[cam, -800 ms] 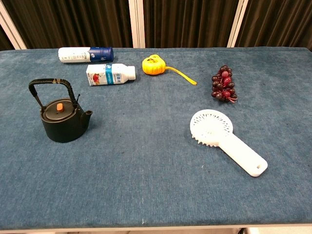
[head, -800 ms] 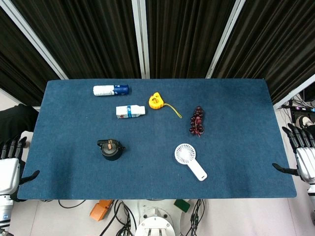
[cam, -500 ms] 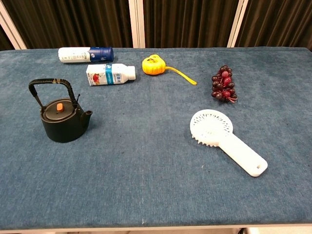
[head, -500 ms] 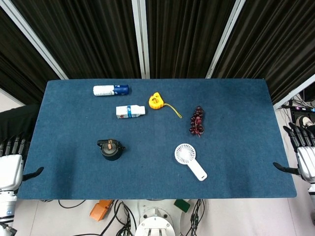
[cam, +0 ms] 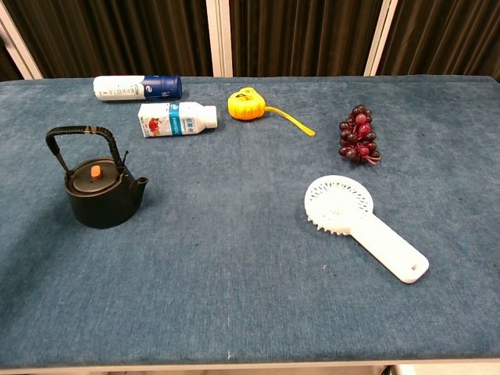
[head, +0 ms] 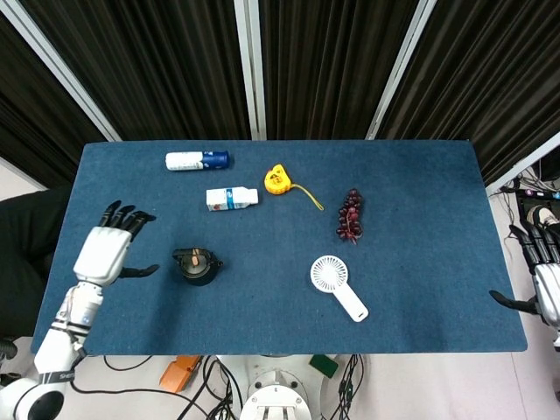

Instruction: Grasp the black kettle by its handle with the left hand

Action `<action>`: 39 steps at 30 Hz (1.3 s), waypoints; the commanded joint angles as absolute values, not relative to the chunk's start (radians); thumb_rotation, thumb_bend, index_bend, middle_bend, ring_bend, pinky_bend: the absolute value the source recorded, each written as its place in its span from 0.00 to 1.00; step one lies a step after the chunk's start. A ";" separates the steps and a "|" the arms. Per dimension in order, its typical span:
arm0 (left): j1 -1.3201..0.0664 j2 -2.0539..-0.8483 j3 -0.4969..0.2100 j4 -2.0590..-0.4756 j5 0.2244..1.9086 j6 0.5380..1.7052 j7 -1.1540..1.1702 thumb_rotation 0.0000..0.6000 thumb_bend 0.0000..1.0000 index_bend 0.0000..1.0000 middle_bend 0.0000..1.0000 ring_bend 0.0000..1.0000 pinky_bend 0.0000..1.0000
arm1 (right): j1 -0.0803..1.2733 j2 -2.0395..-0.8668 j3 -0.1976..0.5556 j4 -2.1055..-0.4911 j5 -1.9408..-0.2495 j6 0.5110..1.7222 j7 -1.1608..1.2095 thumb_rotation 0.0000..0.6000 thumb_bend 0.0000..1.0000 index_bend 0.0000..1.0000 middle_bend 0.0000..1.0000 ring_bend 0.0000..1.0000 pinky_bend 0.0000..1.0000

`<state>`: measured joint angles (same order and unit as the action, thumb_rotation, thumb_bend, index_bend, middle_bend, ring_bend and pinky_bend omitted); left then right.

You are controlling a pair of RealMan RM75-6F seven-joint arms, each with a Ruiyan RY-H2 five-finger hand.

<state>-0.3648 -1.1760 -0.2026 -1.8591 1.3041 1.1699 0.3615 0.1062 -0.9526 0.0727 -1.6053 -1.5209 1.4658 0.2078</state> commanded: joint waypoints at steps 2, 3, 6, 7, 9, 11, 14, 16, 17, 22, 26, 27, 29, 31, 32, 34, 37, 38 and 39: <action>-0.486 -1.242 -0.240 -1.874 1.147 1.064 0.505 0.59 0.05 0.34 0.34 0.24 0.00 | 0.101 -0.951 0.071 -1.605 -1.516 1.468 0.209 1.00 0.00 0.00 0.03 0.00 0.00; -0.498 -1.251 -0.238 -1.876 1.126 1.061 0.529 0.56 0.05 0.35 0.35 0.25 0.00 | 0.100 -0.951 0.071 -1.604 -1.514 1.468 0.210 1.00 0.00 0.00 0.03 0.00 0.00; -0.524 -1.278 -0.227 -1.888 1.066 1.067 0.598 0.44 0.03 0.37 0.40 0.28 0.00 | 0.098 -0.953 0.070 -1.599 -1.510 1.465 0.213 1.00 0.00 0.00 0.03 0.00 0.00; -0.533 -1.287 -0.222 -1.892 1.044 1.070 0.617 0.41 0.03 0.38 0.40 0.29 0.00 | 0.099 -0.954 0.070 -1.597 -1.508 1.462 0.215 1.00 0.00 0.00 0.03 0.00 0.00; -0.545 -1.299 -0.215 -1.895 1.013 1.076 0.642 0.36 0.03 0.39 0.42 0.30 0.00 | 0.099 -0.956 0.070 -1.594 -1.508 1.460 0.217 1.00 0.00 0.00 0.03 0.00 0.00; -0.557 -1.317 -0.211 -1.893 0.986 1.085 0.656 0.31 0.03 0.40 0.43 0.31 0.00 | 0.101 -0.959 0.070 -1.590 -1.508 1.456 0.219 1.00 0.00 0.00 0.03 0.00 0.00; -0.572 -1.339 -0.204 -1.880 0.954 1.104 0.681 0.26 0.02 0.40 0.43 0.31 0.00 | 0.103 -0.962 0.070 -1.587 -1.509 1.452 0.221 1.00 0.00 0.00 0.03 0.00 0.00; -0.579 -1.347 -0.198 -1.881 0.932 1.114 0.698 0.21 0.02 0.40 0.43 0.31 0.00 | 0.104 -0.963 0.070 -1.585 -1.509 1.451 0.222 1.00 0.00 0.00 0.03 0.00 0.00; -0.583 -1.351 -0.195 -1.884 0.919 1.116 0.701 0.19 0.02 0.40 0.44 0.31 0.00 | 0.104 -0.964 0.070 -1.583 -1.508 1.450 0.223 1.00 0.00 0.00 0.03 0.00 0.00; -0.604 -1.367 -0.178 -1.883 0.892 1.116 0.706 0.16 0.02 0.42 0.46 0.33 0.00 | 0.106 -0.968 0.070 -1.578 -1.507 1.443 0.226 1.00 0.00 0.00 0.03 0.00 0.00; -0.620 -1.382 -0.167 -1.874 0.873 1.121 0.717 0.14 0.02 0.46 0.49 0.36 0.00 | 0.108 -0.969 0.070 -1.576 -1.507 1.441 0.228 1.00 0.00 0.00 0.03 0.00 0.00; -0.623 -1.385 -0.164 -1.873 0.871 1.124 0.720 0.14 0.02 0.47 0.51 0.37 0.00 | 0.108 -0.969 0.070 -1.575 -1.507 1.440 0.228 1.00 0.00 0.00 0.03 0.00 0.00; -0.627 -1.391 -0.157 -1.872 0.870 1.132 0.724 0.14 0.01 0.50 0.53 0.39 0.00 | 0.109 -0.969 0.070 -1.574 -1.505 1.437 0.228 1.00 0.00 0.00 0.03 0.00 0.00; -0.630 -1.396 -0.150 -1.871 0.870 1.140 0.726 0.14 0.01 0.53 0.55 0.41 0.00 | 0.110 -0.969 0.071 -1.574 -1.504 1.436 0.229 1.00 0.00 0.00 0.03 0.00 0.00; -0.632 -1.397 -0.146 -1.870 0.868 1.142 0.730 0.13 0.01 0.54 0.56 0.42 0.00 | 0.110 -0.970 0.071 -1.574 -1.504 1.434 0.228 1.00 0.00 0.00 0.03 0.00 0.00; -0.636 -1.399 -0.140 -1.873 0.862 1.144 0.732 0.14 0.01 0.55 0.58 0.44 0.00 | 0.111 -0.970 0.070 -1.574 -1.505 1.433 0.228 1.00 0.00 0.00 0.03 0.00 0.00; -0.640 -1.397 -0.134 -1.883 0.864 1.143 0.721 0.14 0.01 0.56 0.60 0.45 0.00 | 0.111 -0.970 0.070 -1.574 -1.504 1.432 0.227 1.00 0.00 0.00 0.03 0.00 0.00; -0.642 -1.397 -0.132 -1.885 0.866 1.143 0.720 0.14 0.01 0.56 0.60 0.45 0.00 | 0.111 -0.970 0.070 -1.574 -1.504 1.432 0.227 1.00 0.00 0.00 0.03 0.00 0.00; -0.645 -1.399 -0.129 -1.885 0.866 1.143 0.720 0.14 0.01 0.56 0.60 0.45 0.00 | 0.111 -0.970 0.070 -1.574 -1.504 1.432 0.226 1.00 0.00 0.00 0.03 0.00 0.00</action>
